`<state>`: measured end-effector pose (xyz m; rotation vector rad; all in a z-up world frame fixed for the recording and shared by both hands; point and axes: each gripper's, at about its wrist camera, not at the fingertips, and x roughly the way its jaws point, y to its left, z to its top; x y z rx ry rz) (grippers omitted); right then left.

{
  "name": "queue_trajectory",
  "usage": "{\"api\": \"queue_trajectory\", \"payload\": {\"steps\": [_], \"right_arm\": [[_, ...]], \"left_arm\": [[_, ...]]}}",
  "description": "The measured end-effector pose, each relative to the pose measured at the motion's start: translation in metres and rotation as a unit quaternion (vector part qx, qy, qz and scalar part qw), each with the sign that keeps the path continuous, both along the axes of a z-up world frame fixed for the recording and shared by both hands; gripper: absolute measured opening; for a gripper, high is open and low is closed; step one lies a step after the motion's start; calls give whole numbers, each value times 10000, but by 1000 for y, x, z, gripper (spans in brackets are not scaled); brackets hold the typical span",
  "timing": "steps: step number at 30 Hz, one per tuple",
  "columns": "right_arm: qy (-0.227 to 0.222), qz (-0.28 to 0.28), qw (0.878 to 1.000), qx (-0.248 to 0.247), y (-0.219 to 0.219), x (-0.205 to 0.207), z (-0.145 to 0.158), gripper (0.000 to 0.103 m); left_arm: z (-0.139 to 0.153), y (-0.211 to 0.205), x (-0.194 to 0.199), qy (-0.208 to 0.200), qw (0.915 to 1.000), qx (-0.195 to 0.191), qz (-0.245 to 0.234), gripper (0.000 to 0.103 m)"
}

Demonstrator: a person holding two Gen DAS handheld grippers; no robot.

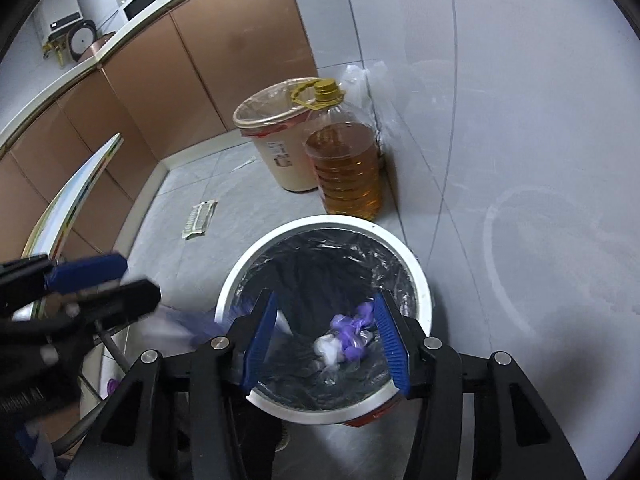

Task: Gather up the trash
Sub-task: 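Open both grippers to drop the carton and purple bag into the bin, then move both grippers back to the trash pile on the table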

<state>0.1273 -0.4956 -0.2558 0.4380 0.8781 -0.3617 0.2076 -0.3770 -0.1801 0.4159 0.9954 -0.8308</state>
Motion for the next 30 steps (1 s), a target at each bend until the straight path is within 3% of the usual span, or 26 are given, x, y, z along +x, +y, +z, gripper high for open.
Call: {"api": "queue_trajectory", "payload": {"steps": [6, 13, 17, 23, 25, 30], "right_arm": [[-62, -31, 10000, -38, 5, -13, 15, 53], [-393, 200, 9985, -329, 35, -24, 61, 55], [-633, 431, 9947, -688, 67, -34, 100, 58], [-1008, 837, 9825, -1325, 122, -54, 159, 62], [-1136, 961, 9770, -1525, 140, -62, 176, 66], [-1440, 1254, 9630, -1901, 181, -84, 213, 70]], "left_arm": [[25, 21, -10, -6, 9990, -412, 168, 47], [79, 80, -29, -547, 9911, -1019, 656, 47], [109, 121, -41, -844, 9836, -1294, 928, 47], [147, 179, -71, -1376, 9716, -1379, 1347, 48], [157, 200, -83, -1564, 9653, -1414, 1543, 54], [175, 249, -111, -1921, 9505, -1465, 1952, 56]]}}
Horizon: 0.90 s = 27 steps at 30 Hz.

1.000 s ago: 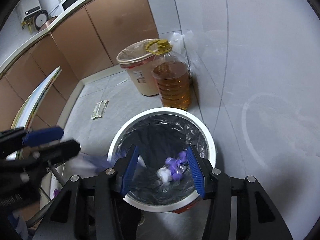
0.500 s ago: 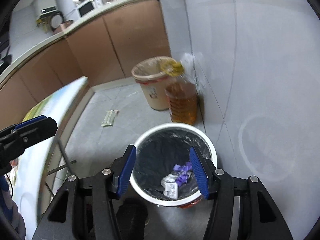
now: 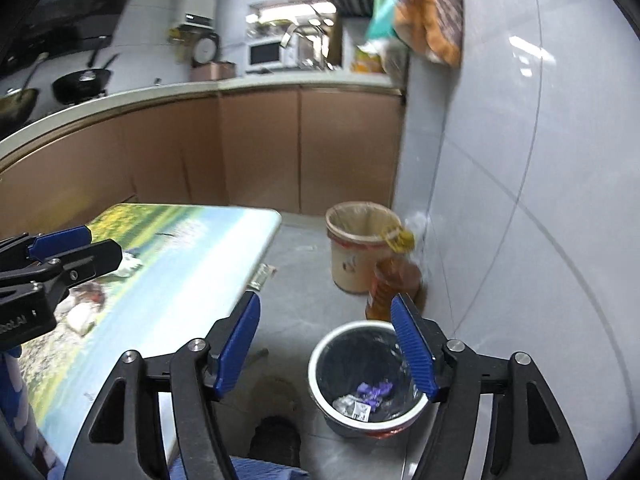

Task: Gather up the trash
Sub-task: 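Move both grippers back to the trash pile on the table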

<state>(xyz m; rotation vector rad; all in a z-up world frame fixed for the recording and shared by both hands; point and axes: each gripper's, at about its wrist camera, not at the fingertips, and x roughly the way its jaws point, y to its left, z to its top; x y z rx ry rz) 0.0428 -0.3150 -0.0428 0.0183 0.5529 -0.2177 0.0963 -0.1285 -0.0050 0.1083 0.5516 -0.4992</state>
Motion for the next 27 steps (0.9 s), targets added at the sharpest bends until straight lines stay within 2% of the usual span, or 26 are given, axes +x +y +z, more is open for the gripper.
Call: {"api": "queue_trajectory", "payload": {"steps": [6, 11, 16, 22, 27], "right_arm": [[-344, 284, 9983, -378, 43, -27, 31, 84], [-539, 604, 9959, -411, 68, -43, 48, 85], [-758, 931, 9925, -250, 86, -58, 65, 85], [-747, 1233, 9895, -76, 104, -62, 71, 85], [-560, 1525, 9867, 66, 123, -52, 65, 85]], "left_arm": [[18, 59, -37, -371, 9979, -98, 515, 61], [28, 114, -58, -530, 9942, -247, 903, 62], [36, 182, -74, -674, 9862, -475, 1432, 62], [29, 257, -87, -730, 9738, -557, 2079, 62], [8, 310, -86, -570, 9641, -603, 2521, 62]]}}
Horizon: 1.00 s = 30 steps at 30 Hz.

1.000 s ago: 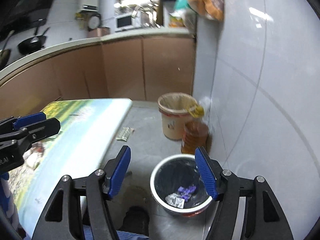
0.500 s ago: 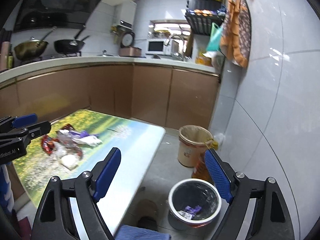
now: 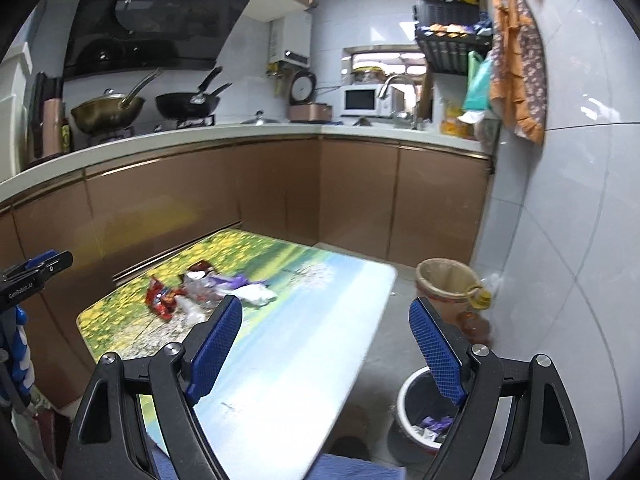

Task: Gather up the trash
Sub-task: 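Move both grippers back to the trash pile on the table, then grasp the red chip bag with the left gripper while the right grasps white plastic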

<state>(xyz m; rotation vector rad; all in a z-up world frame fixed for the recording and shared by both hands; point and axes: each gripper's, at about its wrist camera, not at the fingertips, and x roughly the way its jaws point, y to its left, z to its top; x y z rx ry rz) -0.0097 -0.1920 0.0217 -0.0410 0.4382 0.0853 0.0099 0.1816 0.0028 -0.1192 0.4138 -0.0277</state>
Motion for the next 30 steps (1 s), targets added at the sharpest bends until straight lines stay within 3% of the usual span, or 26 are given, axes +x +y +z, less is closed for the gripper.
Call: {"api": "queue_trajectory", "payload": {"steps": [6, 11, 23, 30], "right_arm": [[396, 509, 9979, 58, 26, 26, -16, 74], [757, 822, 9937, 94, 46, 51, -38, 69], [1706, 1532, 9733, 68, 93, 136, -101, 68], [2182, 1955, 9561, 55, 127, 188, -144, 69]], "left_arm": [[-32, 44, 11, 376, 9990, -87, 223, 62], [-58, 50, 36, 708, 9973, -143, 121, 62], [-102, 24, 166, 1246, 9904, 73, -601, 64], [-131, 21, 216, 1572, 9843, 19, -802, 64]]}}
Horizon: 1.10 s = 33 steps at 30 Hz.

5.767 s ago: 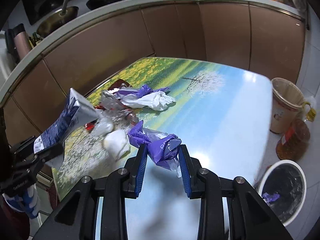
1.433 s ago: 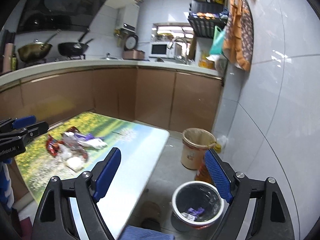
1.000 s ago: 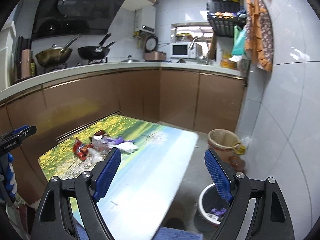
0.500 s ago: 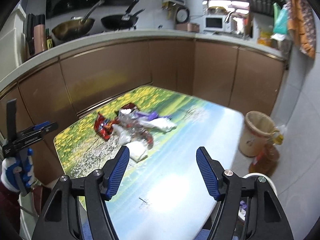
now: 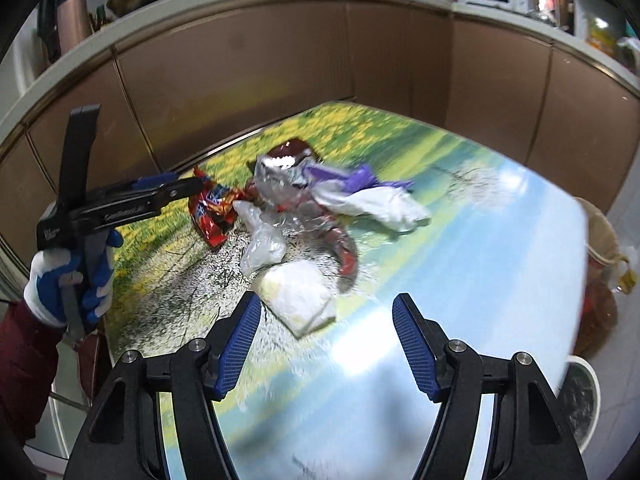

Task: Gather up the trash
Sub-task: 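Grasp the red chip bag with the left gripper while the right grasps white plastic, then carry the chip bag and white plastic over the white bin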

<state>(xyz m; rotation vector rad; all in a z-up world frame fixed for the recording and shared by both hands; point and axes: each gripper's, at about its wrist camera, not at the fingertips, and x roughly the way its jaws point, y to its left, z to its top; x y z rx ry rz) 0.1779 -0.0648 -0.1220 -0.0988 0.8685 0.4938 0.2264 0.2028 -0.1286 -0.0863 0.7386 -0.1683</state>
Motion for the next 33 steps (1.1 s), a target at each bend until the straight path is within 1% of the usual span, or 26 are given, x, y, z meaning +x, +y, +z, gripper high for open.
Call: {"api": "queue_trajectory", "payload": {"steps": [7, 8, 9, 10, 13, 14, 15, 16, 17, 18, 19, 22, 25, 27, 33], "right_arm": [[260, 370, 9989, -75, 28, 28, -28, 68], [297, 398, 9987, -79, 30, 30, -31, 68], [331, 415, 9985, -97, 33, 32, -35, 67], [375, 422, 9983, -120, 35, 34, -40, 64], [528, 397, 9978, -81, 35, 38, -48, 53], [537, 381, 9978, -76, 35, 38, -49, 52], [515, 385, 9979, -93, 34, 37, -49, 48], [509, 406, 9978, -100, 35, 35, -48, 39], [521, 426, 9977, -104, 34, 35, -48, 32], [516, 440, 9976, -133, 34, 33, -48, 23], [495, 453, 9976, -171, 33, 30, -47, 20], [495, 455, 9976, -149, 32, 24, -47, 14], [479, 448, 9978, -110, 28, 13, -42, 11], [452, 453, 9979, -73, 26, 6, -37, 11], [298, 384, 9988, 61, 16, -20, -18, 11]], "left_arm": [[-17, 0, 13, 198, 9996, -190, -61, 62], [-20, 0, 13, 237, 9995, -217, -79, 60], [-21, 0, 14, 276, 9993, -231, -87, 52], [-24, 0, 14, 338, 9991, -240, -97, 46], [-29, -2, 13, 402, 9988, -267, -127, 37], [-30, -4, 12, 407, 9987, -264, -146, 36], [-30, -4, 11, 402, 9987, -267, -159, 31], [-30, -5, 10, 400, 9987, -278, -179, 27], [-30, -6, 8, 402, 9986, -302, -192, 25], [-29, -7, 7, 397, 9985, -318, -192, 20], [-28, -7, 4, 391, 9985, -342, -192, 17], [-25, -7, -7, 360, 9983, -434, -178, 15], [-19, -5, -19, 316, 9983, -469, -148, 13], [-12, -2, -32, 254, 9985, -471, -93, 12], [12, 6, -65, 35, 9988, -487, 30, 11]]}}
